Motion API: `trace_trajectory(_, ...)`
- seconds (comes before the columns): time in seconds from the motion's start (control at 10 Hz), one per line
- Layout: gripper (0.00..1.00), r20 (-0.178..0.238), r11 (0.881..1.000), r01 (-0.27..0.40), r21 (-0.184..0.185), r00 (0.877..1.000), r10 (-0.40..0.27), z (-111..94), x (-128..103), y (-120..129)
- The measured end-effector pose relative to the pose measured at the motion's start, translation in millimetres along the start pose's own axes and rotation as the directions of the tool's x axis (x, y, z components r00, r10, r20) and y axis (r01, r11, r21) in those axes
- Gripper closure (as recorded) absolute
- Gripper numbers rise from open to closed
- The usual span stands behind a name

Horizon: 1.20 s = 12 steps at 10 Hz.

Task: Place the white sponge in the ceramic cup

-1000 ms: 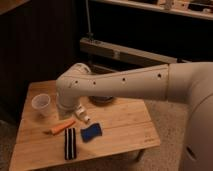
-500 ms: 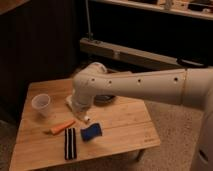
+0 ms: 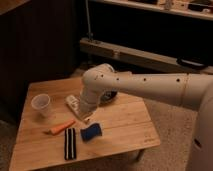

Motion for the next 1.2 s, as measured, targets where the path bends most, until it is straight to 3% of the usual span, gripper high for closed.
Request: trace_trajectory(1.2, 0.47, 0.0, 1.0, 0.0, 0.0, 1.0, 0.0, 0.2, -0.2, 0.1)
